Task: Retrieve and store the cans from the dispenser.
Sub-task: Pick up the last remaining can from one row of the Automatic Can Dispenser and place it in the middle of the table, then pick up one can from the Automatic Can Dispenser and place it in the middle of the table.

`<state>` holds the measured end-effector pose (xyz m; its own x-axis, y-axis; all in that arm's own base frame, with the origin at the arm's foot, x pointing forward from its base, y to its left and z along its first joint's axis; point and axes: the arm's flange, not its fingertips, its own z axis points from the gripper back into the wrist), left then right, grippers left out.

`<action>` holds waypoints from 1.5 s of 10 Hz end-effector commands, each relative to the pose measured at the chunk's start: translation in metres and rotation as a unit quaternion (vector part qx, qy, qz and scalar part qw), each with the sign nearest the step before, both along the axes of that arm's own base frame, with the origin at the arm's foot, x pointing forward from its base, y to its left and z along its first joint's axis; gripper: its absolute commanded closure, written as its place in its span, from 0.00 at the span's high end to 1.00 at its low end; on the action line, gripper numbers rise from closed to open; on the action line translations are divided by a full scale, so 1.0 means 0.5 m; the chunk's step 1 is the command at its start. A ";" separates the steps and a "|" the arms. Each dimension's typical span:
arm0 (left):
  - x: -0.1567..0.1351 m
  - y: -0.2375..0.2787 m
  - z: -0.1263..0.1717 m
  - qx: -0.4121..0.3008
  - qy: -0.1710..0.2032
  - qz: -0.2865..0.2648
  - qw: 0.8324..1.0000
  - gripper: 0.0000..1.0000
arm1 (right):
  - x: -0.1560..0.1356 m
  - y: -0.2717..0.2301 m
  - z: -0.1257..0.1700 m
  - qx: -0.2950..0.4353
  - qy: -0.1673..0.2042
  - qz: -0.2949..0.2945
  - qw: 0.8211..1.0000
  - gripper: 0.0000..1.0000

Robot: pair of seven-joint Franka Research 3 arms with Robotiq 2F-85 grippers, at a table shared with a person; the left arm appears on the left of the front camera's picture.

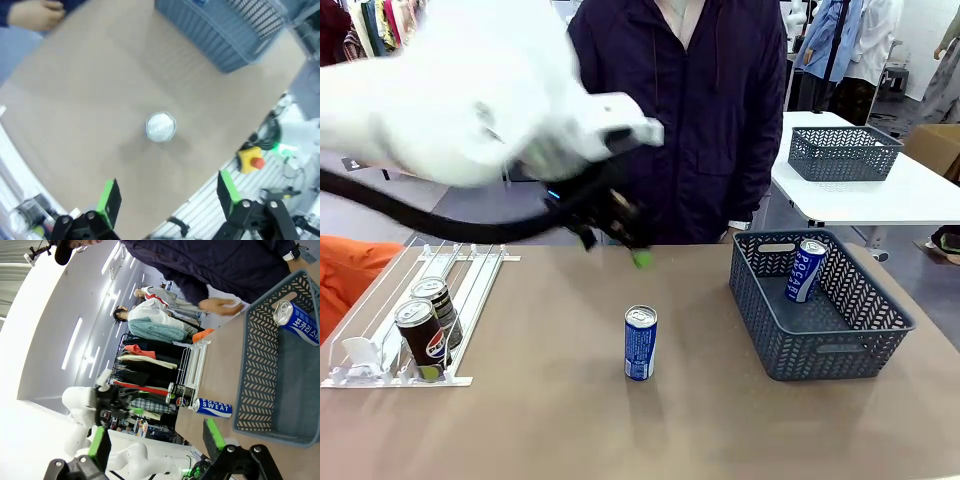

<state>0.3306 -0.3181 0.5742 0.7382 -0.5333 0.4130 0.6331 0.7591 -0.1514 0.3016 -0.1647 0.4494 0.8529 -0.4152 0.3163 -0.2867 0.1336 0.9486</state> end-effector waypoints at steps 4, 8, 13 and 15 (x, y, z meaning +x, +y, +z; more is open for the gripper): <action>-0.063 0.566 0.047 -0.262 0.019 0.136 0.955 1.00 | 0.004 0.001 0.008 0.004 -0.005 -0.002 1.000 1.00; -0.150 0.914 -0.171 -0.482 0.049 0.186 0.855 1.00 | 0.004 0.001 0.008 0.004 -0.005 -0.002 1.000 1.00; -0.167 1.016 -0.200 -0.525 0.054 0.203 0.825 1.00 | 0.004 0.001 0.008 0.004 -0.005 -0.002 1.000 1.00; -0.167 1.016 -0.200 -0.525 0.054 0.203 0.825 1.00 | 0.004 0.001 0.008 0.004 -0.005 -0.002 1.000 1.00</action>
<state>0.2507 0.1917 0.4709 0.8447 0.3733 0.3837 0.2749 0.3125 -0.9093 0.3013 -0.1650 0.4494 0.8527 -0.4158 0.3162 -0.2868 0.1333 0.9487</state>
